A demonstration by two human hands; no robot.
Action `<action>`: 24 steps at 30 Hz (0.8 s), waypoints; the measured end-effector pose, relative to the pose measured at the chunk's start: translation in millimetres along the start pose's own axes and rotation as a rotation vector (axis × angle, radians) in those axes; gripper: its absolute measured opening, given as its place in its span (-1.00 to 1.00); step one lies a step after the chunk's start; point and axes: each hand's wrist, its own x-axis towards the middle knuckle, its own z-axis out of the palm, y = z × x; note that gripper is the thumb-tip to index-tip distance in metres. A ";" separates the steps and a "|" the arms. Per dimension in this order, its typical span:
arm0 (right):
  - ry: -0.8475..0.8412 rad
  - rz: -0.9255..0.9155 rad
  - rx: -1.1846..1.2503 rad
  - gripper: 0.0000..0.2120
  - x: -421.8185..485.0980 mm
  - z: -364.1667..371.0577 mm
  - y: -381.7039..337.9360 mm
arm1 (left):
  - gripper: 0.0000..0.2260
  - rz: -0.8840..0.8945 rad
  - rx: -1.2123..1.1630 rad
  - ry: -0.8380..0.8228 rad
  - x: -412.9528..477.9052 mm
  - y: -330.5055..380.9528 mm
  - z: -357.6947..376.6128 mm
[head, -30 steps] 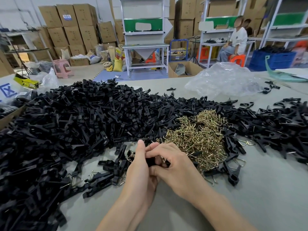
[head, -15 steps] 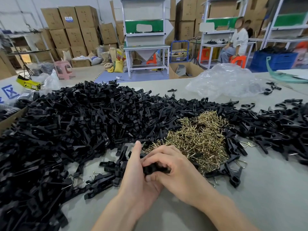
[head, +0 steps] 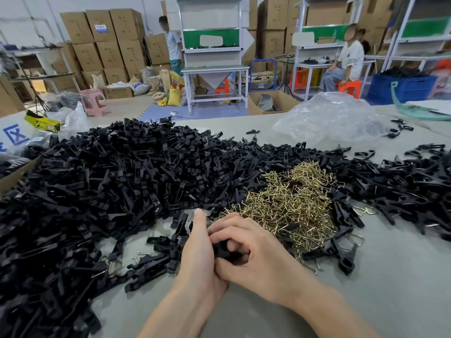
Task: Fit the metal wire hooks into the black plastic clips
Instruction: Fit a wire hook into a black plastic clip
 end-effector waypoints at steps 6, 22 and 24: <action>0.041 -0.015 0.004 -0.81 -0.1 -2.0 -3.0 | -0.44 -0.005 0.084 -0.072 -3.0 1.8 -2.4; -0.006 0.006 -0.021 -0.77 -0.5 1.0 -3.1 | -0.35 0.041 0.068 0.048 -7.2 -1.4 4.3; -0.005 0.004 -0.009 -0.76 -0.6 1.5 -4.2 | -0.32 0.049 0.088 0.038 -7.5 -1.6 3.8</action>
